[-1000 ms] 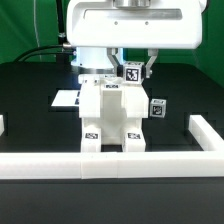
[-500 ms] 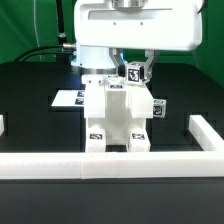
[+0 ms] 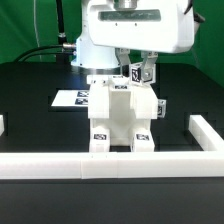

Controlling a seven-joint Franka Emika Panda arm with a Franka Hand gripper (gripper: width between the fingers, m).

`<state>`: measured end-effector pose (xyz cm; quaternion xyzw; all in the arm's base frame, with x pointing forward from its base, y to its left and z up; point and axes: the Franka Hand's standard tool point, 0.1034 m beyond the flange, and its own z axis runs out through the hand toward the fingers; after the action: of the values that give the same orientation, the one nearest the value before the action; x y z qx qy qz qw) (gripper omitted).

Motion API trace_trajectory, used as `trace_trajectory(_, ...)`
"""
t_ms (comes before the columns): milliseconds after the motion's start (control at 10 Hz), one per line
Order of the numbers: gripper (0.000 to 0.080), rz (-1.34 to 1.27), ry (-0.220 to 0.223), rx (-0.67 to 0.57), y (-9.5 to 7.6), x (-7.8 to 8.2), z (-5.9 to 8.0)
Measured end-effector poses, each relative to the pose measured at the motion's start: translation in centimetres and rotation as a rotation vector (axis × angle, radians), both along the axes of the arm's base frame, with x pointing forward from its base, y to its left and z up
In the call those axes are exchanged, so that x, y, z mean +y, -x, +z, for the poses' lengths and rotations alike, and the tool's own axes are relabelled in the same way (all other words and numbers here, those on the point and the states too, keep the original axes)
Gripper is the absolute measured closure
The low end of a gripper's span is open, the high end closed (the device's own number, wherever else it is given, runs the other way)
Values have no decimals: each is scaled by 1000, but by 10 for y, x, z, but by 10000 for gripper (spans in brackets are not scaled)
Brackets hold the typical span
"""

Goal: Assemble chair

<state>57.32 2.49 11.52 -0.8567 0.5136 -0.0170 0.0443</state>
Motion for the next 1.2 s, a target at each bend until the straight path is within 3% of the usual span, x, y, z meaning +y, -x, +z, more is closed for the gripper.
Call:
trace_trajectory(400, 518, -204, -30, 12, 0, 3, 0)
trace_trajectory(500, 422, -197, -29, 12, 0, 3, 0)
trace_trajectory(600, 422, -152, -28, 15, 1, 6, 0)
trace_trajectory(700, 239, -130, -29, 10, -1, 10, 0)
trace_trajectory(800, 178, -88, -27, 6, -2, 13, 0)
trace_trajectory(1200, 151, 203, -4, -17, -1, 13, -1)
